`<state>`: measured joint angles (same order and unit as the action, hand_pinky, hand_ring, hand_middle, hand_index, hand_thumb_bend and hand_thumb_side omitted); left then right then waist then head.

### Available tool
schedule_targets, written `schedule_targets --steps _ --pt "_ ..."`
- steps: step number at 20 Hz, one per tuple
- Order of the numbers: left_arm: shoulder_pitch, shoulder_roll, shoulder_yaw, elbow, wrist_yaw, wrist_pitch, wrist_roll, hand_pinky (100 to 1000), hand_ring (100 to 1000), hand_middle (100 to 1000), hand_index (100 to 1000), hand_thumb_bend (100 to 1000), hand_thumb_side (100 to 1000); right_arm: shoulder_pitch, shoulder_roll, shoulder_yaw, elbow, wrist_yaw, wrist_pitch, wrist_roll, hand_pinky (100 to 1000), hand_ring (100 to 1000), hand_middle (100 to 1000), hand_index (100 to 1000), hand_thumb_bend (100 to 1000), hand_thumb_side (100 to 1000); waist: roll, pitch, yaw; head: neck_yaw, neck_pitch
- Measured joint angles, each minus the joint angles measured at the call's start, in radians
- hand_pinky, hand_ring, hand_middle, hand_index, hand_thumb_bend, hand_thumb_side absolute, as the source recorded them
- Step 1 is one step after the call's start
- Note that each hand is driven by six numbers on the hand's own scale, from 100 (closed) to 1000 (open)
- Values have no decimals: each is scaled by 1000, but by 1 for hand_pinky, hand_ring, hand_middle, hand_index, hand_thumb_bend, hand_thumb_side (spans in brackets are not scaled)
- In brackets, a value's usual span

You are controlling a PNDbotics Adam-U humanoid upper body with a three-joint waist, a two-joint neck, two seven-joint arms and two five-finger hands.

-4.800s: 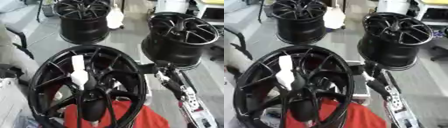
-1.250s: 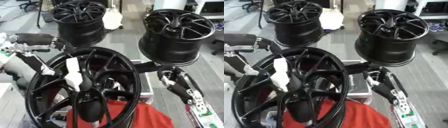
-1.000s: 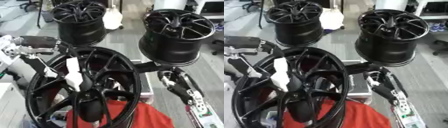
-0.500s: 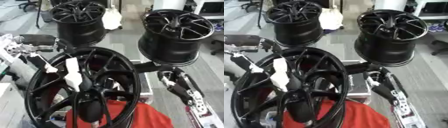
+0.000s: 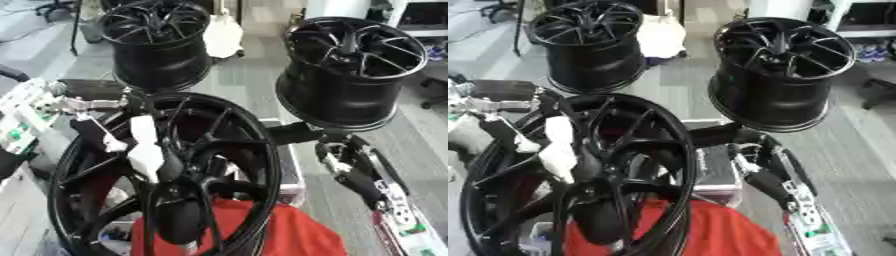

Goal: Pull the pin out of the wheel hub.

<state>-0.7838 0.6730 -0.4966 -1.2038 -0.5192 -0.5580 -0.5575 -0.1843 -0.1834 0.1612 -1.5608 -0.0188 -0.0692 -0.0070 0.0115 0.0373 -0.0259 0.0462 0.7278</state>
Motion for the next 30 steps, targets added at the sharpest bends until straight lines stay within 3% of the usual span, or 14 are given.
schedule_targets --steps 8,9,10,17,23,30 --pt "-1 -29 -11 22 8 0 0 334 440 567 764 100 185 0 0 0 4 0 -1 1 646 646 686 794 308 358 2 1 -8 4 0" --pt "-1 -31 -11 22 17 0 0 304 408 539 743 100 207 0 0 0 4 0 -1 1 646 646 686 794 308 359 2 1 -8 4 0" --pt "-2 -32 -11 22 27 0 0 289 392 527 734 100 142 0 0 0 4 0 -1 1 646 646 686 794 308 359 2 1 -8 4 0" --pt "-59 16 38 -26 157 0 0 262 366 506 718 100 133 1 0 5 5 0 -1 2 646 646 686 793 308 360 4 -2 -3 5 0" --pt "-56 140 141 -107 286 0 0 273 374 507 726 100 119 2 0 5 10 0 -1 1 646 646 686 793 314 357 9 -9 13 1 0" --pt "195 324 348 -115 401 12 -12 250 353 489 721 100 147 9 -1 -7 10 0 -4 -6 646 646 686 794 321 355 5 -8 27 -16 -1"
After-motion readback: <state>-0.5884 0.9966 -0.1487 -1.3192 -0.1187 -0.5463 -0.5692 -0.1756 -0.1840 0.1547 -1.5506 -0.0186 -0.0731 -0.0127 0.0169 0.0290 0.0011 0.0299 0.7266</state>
